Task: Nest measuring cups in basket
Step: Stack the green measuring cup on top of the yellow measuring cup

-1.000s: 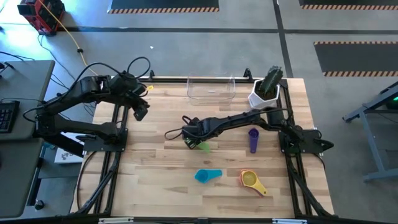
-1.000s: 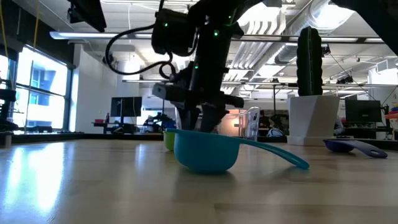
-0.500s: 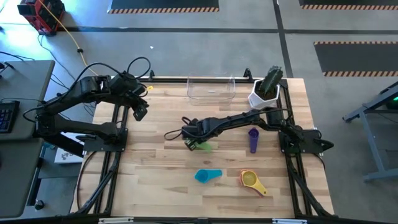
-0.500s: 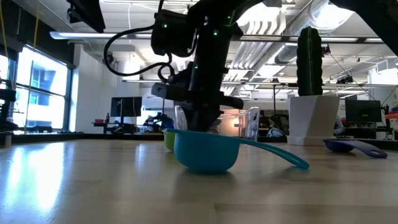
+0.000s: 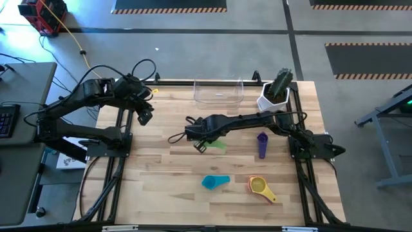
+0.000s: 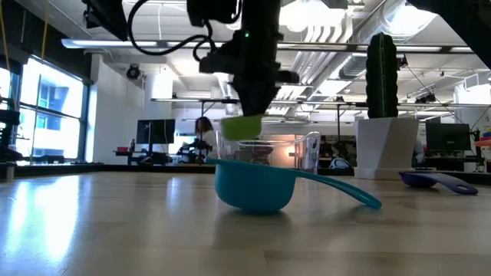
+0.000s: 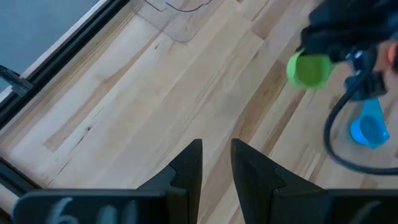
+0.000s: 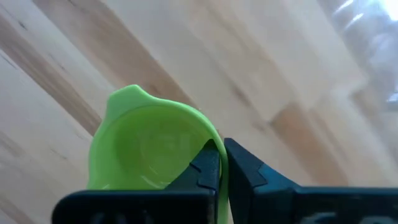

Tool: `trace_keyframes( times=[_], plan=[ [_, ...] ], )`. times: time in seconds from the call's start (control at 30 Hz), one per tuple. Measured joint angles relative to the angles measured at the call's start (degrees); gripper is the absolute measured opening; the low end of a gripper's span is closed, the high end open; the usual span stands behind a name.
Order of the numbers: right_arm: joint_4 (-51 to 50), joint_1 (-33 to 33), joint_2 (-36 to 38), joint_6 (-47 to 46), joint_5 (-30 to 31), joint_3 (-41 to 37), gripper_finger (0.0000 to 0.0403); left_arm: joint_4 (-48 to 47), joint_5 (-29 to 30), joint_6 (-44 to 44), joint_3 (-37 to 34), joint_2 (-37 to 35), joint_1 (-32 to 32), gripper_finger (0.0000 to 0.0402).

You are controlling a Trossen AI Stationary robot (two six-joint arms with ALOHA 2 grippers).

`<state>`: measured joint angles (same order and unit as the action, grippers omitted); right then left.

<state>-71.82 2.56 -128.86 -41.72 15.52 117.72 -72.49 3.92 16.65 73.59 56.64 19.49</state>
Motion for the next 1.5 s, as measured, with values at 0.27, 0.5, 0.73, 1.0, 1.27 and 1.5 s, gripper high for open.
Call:
trace_keyframes(
  times=[0.27, 0.5, 0.73, 1.0, 1.27, 1.5],
  plan=[
    [-11.5, -0.7, 0.1, 3.2, 6.8, 13.3, 0.0001, -3.7, 3.2, 0.5, 0.0, 0.0, 0.0, 0.0076],
    [-16.1, 0.5, 3.2, -0.3, 11.0, 13.8, 0.0001, -6.7, 5.8, 2.4, 0.0, -1.4, 0.0, 0.0076],
    [-16.5, 2.4, 8.1, -5.2, 8.5, 2.0, 0.0, -6.7, 5.9, 2.8, 0.0, -3.9, 0.0, 0.0076],
    [-14.2, 7.4, 20.6, -20.6, 1.5, -20.7, 0.0, -6.6, 5.9, 2.8, 0.0, -5.4, 0.0, 0.0076],
    [-4.6, 15.7, 37.6, -41.2, -4.0, -41.0, 0.0, -5.7, 5.9, 2.8, 0.0, -5.0, 0.0, 0.0076],
    [0.2, 25.1, 45.0, -51.8, -4.5, -49.1, 0.0, -5.2, 5.9, 2.7, 0.0, -5.1, 0.0, 0.0076]
  ],
)
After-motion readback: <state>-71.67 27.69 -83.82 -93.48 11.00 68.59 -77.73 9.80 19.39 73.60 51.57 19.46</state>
